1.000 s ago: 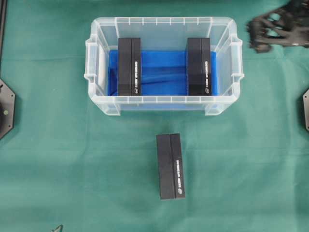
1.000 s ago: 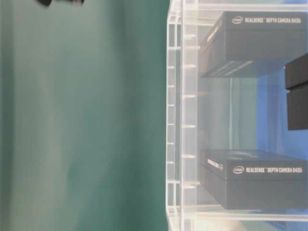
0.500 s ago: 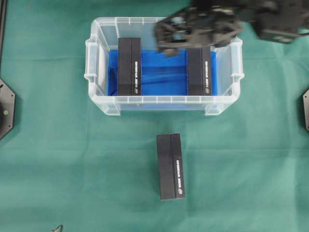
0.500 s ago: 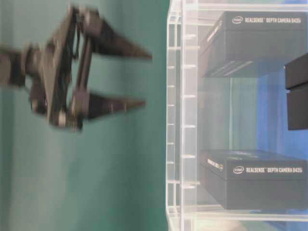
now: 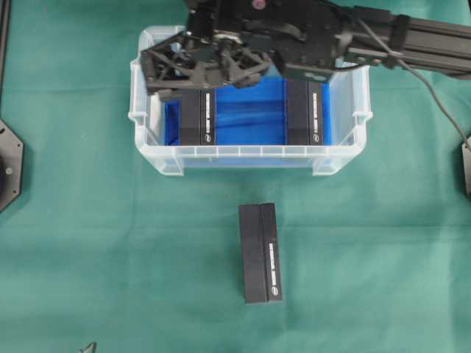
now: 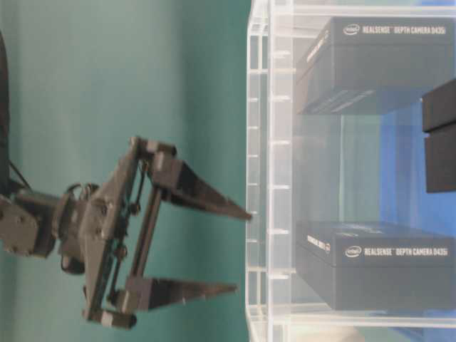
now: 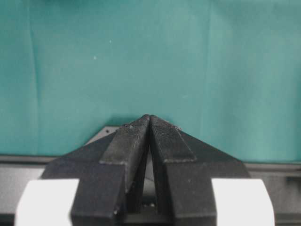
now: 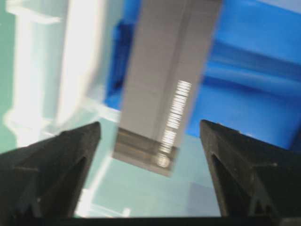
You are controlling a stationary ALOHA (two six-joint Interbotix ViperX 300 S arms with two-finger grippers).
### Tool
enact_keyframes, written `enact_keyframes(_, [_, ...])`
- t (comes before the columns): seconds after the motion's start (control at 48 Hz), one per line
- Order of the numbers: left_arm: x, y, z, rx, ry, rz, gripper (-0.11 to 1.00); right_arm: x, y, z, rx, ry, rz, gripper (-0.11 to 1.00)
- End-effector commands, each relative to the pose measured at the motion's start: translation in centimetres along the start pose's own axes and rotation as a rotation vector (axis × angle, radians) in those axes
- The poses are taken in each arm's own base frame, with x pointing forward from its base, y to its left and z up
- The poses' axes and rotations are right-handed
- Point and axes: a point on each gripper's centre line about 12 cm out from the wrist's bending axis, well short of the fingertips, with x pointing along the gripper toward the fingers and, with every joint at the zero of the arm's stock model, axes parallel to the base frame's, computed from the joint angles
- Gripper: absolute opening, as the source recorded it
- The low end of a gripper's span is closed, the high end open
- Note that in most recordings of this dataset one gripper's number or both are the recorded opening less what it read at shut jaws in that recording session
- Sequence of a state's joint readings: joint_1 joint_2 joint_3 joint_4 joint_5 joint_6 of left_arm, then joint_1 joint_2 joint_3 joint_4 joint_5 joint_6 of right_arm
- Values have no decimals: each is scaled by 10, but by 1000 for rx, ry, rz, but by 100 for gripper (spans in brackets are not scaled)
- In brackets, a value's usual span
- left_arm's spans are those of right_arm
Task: Take the box out of the case with the right arm.
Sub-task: 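Move the open right gripper over the left black box in the bin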
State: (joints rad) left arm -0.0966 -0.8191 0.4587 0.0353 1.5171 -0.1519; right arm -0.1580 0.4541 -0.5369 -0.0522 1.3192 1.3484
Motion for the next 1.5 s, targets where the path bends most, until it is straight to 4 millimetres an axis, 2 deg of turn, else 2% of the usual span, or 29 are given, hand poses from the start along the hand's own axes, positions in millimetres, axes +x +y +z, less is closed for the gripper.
enact_keyframes(0.0, [-5,0,-1,2,-5,2,0,-14,11,0,15,-4,53,89])
enact_keyframes(0.229, [-8,1,-4,2,-5,2,0,-2,11,-1,54,1,33,90])
enact_keyframes(1.479, [-9,1,-5,3,-6,0,0,-2,7,3,85,-32,6,93])
